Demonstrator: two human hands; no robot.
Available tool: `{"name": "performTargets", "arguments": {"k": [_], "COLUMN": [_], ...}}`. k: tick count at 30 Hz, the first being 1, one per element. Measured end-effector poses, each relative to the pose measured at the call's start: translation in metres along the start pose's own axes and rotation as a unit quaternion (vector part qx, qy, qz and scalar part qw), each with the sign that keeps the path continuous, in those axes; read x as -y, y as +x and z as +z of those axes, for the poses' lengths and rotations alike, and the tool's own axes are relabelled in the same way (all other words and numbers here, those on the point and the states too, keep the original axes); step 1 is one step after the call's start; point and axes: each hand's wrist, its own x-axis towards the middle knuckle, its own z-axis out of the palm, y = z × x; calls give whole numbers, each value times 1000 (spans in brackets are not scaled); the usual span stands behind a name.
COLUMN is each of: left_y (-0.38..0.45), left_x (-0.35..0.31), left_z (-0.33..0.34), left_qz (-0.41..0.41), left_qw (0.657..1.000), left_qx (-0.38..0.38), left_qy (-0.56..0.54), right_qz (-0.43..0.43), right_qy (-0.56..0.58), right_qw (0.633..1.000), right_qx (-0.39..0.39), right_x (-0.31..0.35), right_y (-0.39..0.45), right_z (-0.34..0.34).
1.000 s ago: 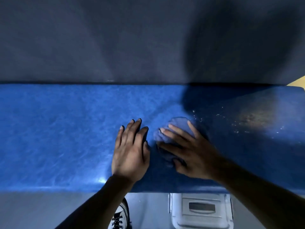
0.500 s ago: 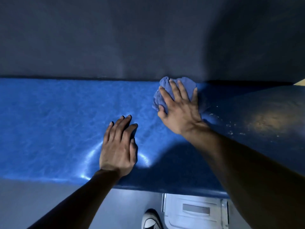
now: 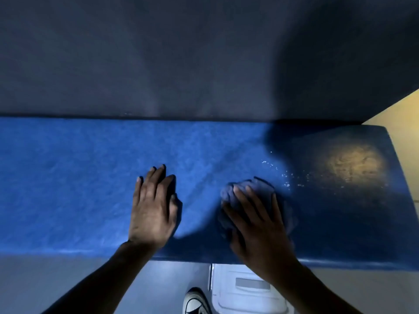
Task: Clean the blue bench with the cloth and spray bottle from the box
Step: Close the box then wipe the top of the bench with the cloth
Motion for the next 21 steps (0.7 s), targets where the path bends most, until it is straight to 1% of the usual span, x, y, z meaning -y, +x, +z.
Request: {"name": "performTargets", "arguments": {"k": [1, 4, 6, 8, 10, 12, 14, 18, 21], "left_y": [-1, -7, -12, -13, -13, -14, -13, -11, -11], "left_x": [-11, -64, -99, -114, -114, -111, -112, -111, -112], "left_z": [2, 21, 35, 44, 49, 52, 55, 61, 61], "left_qz": [-2, 26, 17, -8, -15, -12, -8, -5, -4], "left_qw": [1000, 999, 999, 1000, 999, 999, 999, 998, 998], "left_qx": [-2, 14, 25, 25, 22, 15, -1, -20, -26], "left_qy": [-9, -28, -12, 10, 26, 37, 42, 51, 48], "right_qz": [-28, -91, -122, -153, -174, -175, -156, -117, -87], "right_qy": [-3, -9, -8, -5, 1, 6, 6, -11, -46], "right_qw": [1000, 995, 992, 987, 983, 982, 985, 992, 994], "right_qx": [8, 37, 43, 49, 59, 69, 71, 53, 51], "right_x": [-10, -41, -59, -70, -76, -80, -86, -100, -109], "right_y": [-10, -36, -44, -44, -38, -27, -11, 36, 79], "right_z": [-3, -9, -12, -13, -12, -13, -13, -7, -3]}}
